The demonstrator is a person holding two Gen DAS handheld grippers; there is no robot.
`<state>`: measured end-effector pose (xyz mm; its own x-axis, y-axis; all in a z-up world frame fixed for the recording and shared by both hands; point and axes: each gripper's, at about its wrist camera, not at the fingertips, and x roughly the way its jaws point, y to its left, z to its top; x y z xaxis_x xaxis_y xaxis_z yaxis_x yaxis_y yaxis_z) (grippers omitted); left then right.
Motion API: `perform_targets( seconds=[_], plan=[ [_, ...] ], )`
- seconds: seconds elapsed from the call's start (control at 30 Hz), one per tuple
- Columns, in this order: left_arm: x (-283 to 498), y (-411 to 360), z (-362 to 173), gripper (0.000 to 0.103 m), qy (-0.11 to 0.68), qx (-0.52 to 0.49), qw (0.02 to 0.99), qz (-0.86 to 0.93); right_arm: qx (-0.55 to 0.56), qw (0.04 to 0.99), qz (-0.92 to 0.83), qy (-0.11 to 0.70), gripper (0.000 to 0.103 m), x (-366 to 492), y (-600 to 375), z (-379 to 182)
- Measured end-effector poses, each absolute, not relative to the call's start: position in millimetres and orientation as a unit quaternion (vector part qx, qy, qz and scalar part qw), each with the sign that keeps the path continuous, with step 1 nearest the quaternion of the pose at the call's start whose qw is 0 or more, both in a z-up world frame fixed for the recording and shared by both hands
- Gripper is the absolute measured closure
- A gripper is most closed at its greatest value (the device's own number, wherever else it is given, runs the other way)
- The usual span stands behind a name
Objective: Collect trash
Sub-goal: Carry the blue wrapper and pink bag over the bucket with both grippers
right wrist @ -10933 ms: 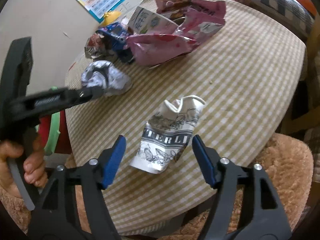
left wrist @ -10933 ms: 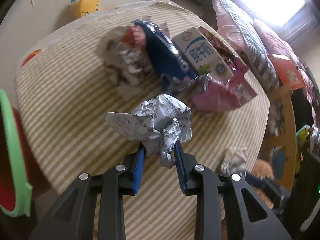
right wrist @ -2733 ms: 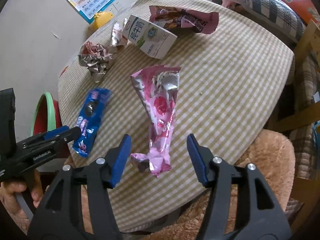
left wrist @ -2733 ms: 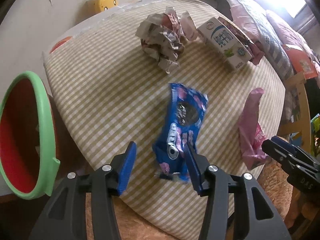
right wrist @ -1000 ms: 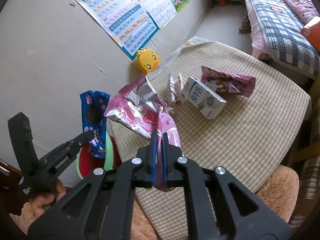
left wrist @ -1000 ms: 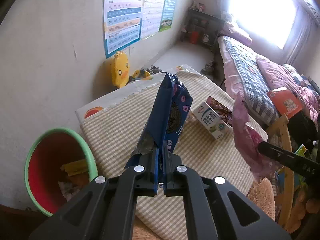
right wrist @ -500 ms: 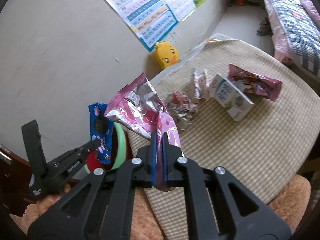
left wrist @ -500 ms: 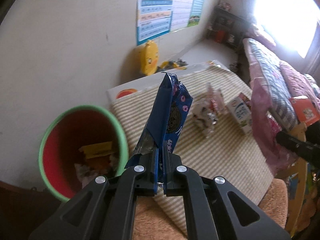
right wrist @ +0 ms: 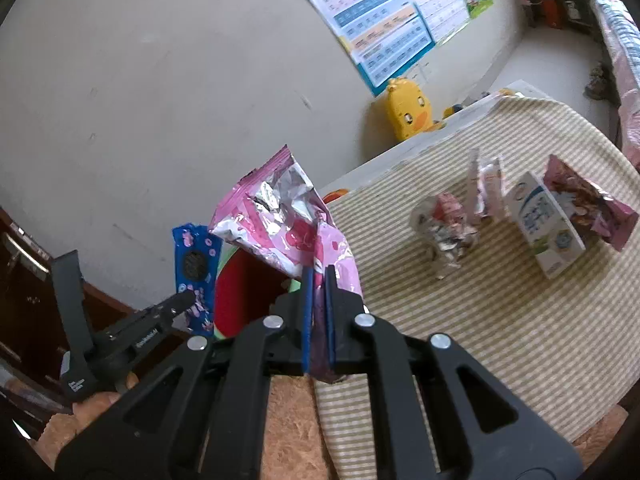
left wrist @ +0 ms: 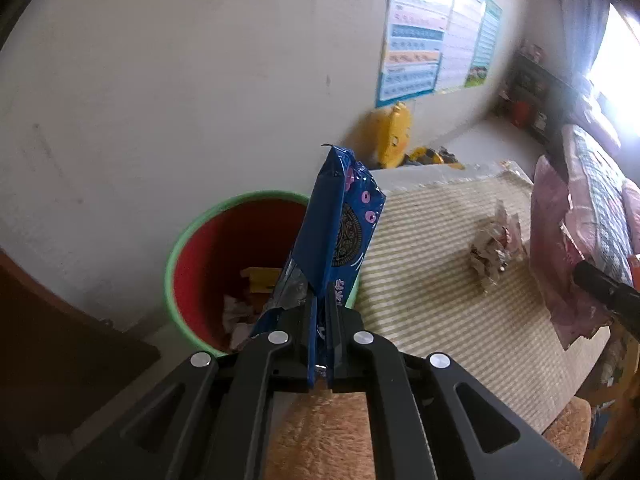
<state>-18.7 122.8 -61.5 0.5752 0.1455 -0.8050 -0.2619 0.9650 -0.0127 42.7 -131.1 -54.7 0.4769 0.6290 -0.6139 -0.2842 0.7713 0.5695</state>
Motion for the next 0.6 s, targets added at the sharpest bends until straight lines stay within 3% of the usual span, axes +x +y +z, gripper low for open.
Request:
perform_targets(
  seconds=[0.6],
  plan=[
    [-23, 170, -74, 0.103, 0.426, -0.051, 0.896, 0.116, 0.159, 0.837, 0.283, 0.44, 0.096, 40, -47, -50]
  ],
)
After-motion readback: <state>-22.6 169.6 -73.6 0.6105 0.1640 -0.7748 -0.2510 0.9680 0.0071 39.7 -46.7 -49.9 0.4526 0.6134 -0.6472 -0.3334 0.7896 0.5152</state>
